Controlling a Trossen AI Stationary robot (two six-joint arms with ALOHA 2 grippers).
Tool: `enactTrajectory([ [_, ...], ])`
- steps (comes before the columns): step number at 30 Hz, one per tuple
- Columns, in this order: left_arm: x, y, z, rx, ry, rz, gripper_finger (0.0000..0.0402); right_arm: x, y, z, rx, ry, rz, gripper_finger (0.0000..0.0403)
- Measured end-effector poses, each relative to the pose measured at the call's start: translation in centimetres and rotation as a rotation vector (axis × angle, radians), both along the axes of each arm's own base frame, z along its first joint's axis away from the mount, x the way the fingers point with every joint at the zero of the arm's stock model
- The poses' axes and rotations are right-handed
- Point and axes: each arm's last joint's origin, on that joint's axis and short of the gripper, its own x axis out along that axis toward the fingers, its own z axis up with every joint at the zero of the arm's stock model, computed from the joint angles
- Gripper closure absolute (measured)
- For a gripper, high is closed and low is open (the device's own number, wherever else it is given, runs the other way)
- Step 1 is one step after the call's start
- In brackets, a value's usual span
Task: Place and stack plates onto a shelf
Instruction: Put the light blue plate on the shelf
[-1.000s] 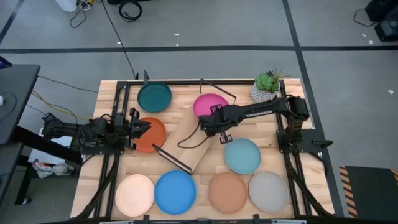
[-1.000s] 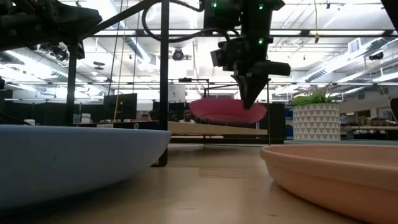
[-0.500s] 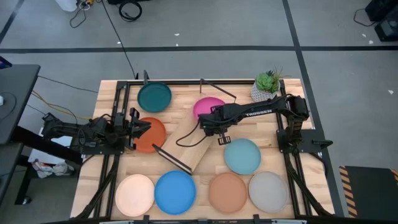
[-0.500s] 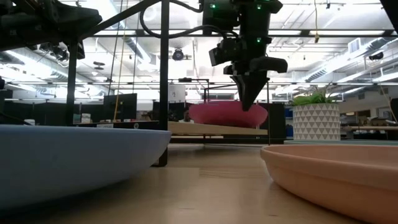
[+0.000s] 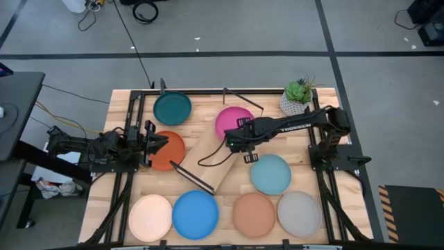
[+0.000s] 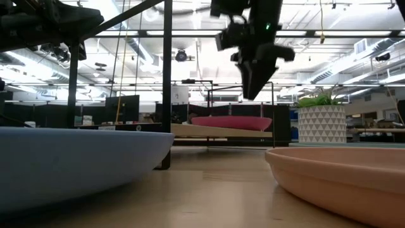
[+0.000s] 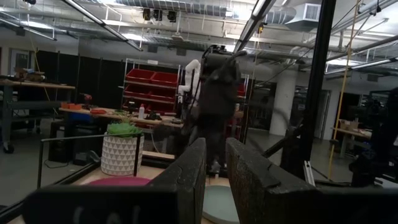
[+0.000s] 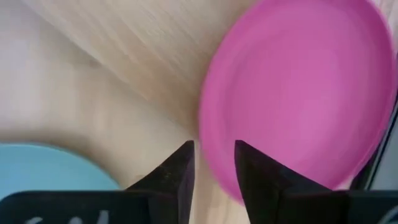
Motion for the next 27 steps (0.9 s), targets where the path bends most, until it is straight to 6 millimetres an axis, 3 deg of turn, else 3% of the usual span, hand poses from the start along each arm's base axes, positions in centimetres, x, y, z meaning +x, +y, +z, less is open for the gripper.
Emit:
enactTrajectory([
  [4, 0.0, 0.0, 0.0, 0.000, -0.002, 0.000, 0.0333, -1.0, 2.0, 1.3, 0.073, -0.025, -0.008, 0.0275],
  [8, 0.0, 0.0, 0.1, 0.000, -0.005, 0.000, 0.0333, -1.9, 3.8, 1.2, 0.093, 0.021, -0.024, 0.0275],
  [16, 0.0, 0.0, 0.1, 0.000, -0.008, 0.000, 0.0333, -3.7, 5.2, -3.1, 0.120, 0.128, -0.015, 0.0276],
  [27, 0.0, 0.0, 0.1, 0.000, -0.008, 0.000, 0.0333, -4.9, 3.9, -7.0, 0.112, 0.177, 0.049, 0.0276],
])
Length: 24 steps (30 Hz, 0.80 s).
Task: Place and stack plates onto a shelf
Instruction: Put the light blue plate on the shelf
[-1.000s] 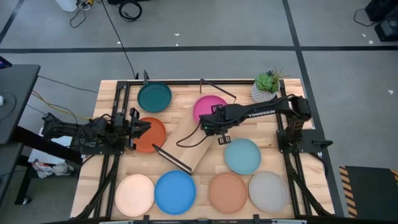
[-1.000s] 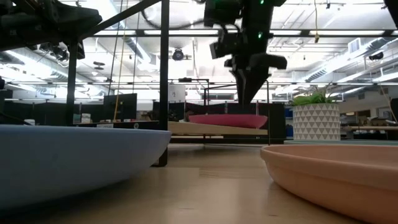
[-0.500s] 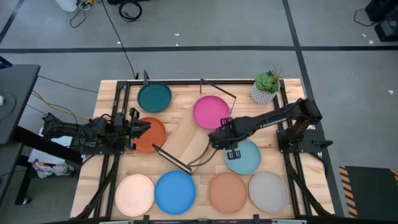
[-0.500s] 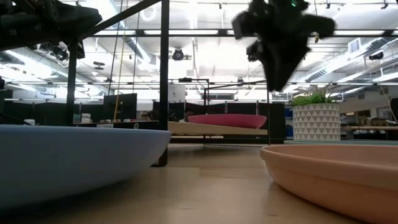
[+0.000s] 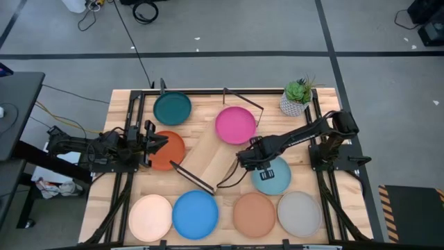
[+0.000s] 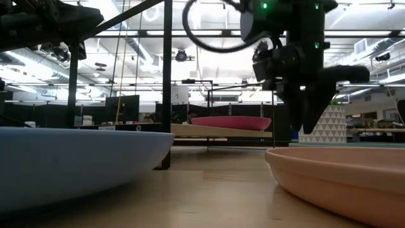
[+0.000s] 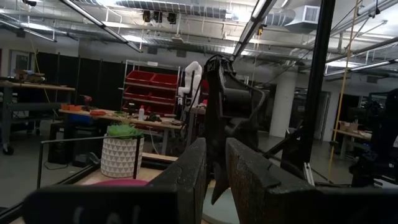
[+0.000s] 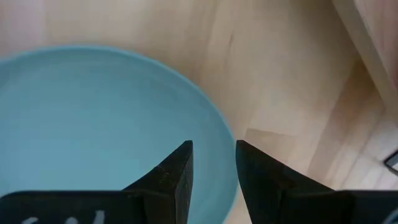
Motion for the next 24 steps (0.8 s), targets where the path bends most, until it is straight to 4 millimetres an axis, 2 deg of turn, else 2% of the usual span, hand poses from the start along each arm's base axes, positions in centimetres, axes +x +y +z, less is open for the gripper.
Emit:
enactTrajectory([
  [13, 0.0, 0.0, 0.0, 0.000, 0.000, 0.000, 0.0333, -1.5, -2.9, -2.7, -0.006, 0.061, -0.043, 0.0284],
  [17, 0.0, 0.0, 0.0, 0.000, 0.000, 0.000, 0.0333, -1.7, -3.0, -3.1, -0.006, 0.065, -0.046, 0.0316],
  [22, 0.0, 0.0, 0.0, 0.000, 0.000, 0.000, 0.0333, -1.9, -3.1, -3.0, -0.007, 0.080, -0.048, 0.0383],
  [24, 0.0, 0.0, 0.0, 0.000, 0.000, 0.000, 0.0333, -2.0, -3.3, -2.8, -0.007, 0.107, -0.065, 0.0388],
])
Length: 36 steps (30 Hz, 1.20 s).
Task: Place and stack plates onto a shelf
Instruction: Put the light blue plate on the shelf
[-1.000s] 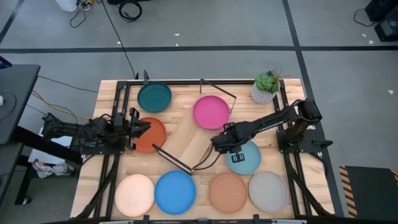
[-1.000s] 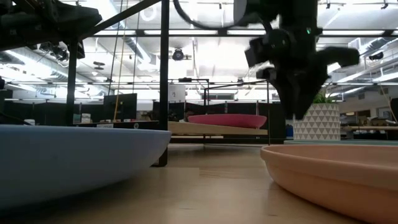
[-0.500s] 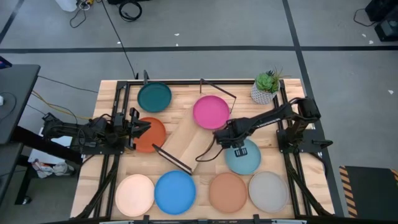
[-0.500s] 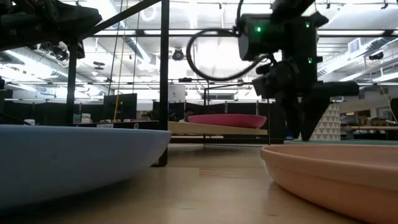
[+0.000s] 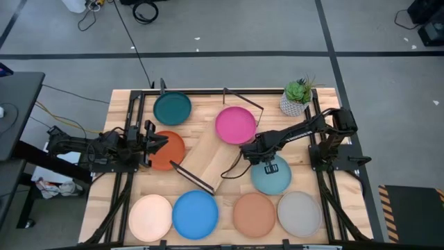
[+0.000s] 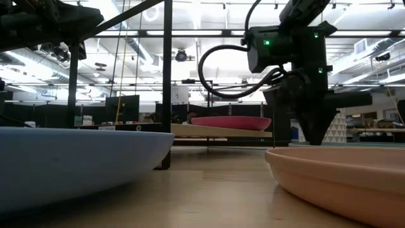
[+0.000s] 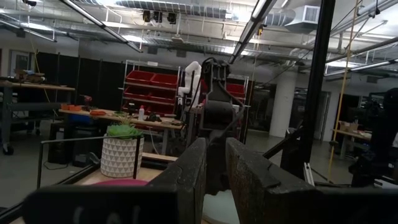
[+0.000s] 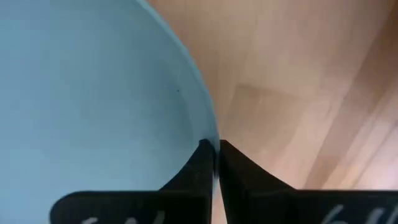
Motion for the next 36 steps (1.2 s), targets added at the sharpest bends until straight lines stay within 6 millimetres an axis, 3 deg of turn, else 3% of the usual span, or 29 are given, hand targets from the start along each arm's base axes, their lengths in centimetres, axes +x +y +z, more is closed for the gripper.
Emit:
enactTrajectory([
  [5, 0.0, 0.0, 0.0, 0.000, 0.000, 0.000, 0.0333, 0.1, -0.4, 1.9, -0.012, 0.057, -0.052, 0.0383],
  [10, 0.0, 0.0, 0.0, 0.000, 0.001, 0.000, 0.0333, 0.5, -0.3, 5.8, -0.016, 0.043, -0.080, 0.0390],
  [17, 0.0, 0.0, 0.0, 0.000, 0.001, 0.000, 0.0333, 2.2, -0.7, 10.9, 0.005, -0.152, -0.172, 0.0390],
  [23, 0.0, 0.0, 0.0, -0.001, 0.001, 0.000, 0.0333, 4.6, -1.8, 14.0, 0.031, -0.379, -0.308, 0.0390],
  [31, 0.0, 0.0, 0.0, -0.001, 0.003, 0.000, 0.0333, 9.1, -3.7, 15.2, 0.031, -0.451, -0.289, 0.0390],
  [36, 0.0, 0.0, 0.0, 0.000, 0.005, 0.000, 0.0333, 12.3, -4.6, 14.5, 0.072, -0.446, -0.241, 0.0390],
])
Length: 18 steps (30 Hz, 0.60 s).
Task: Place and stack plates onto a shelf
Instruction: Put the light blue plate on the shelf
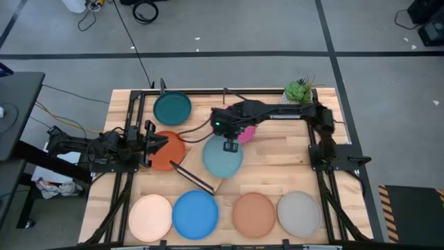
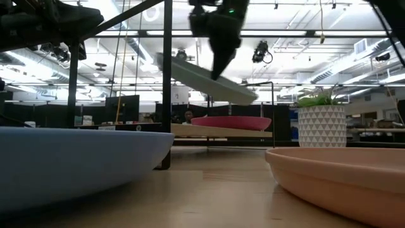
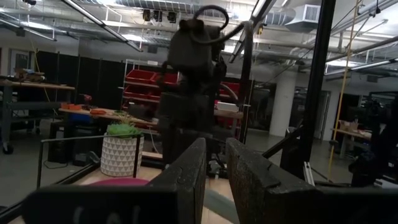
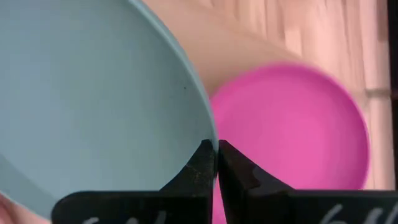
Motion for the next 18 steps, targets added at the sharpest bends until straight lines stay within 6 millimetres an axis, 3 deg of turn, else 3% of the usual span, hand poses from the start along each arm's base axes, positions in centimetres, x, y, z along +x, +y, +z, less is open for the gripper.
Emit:
enactTrajectory([
  [8, 0.0, 0.0, 0.0, 0.000, 0.000, 0.000, 0.0333, 3.5, -0.8, -2.1, 0.035, -0.007, 0.083, 0.0385],
  [14, 0.0, 0.0, 0.0, 0.001, 0.000, 0.000, 0.0333, 4.9, -1.5, -4.5, 0.065, 0.010, 0.110, 0.0385],
  [18, 0.0, 0.0, 0.0, 0.001, 0.000, 0.000, 0.0333, 5.1, -1.8, -4.8, 0.086, 0.000, 0.134, 0.0376],
])
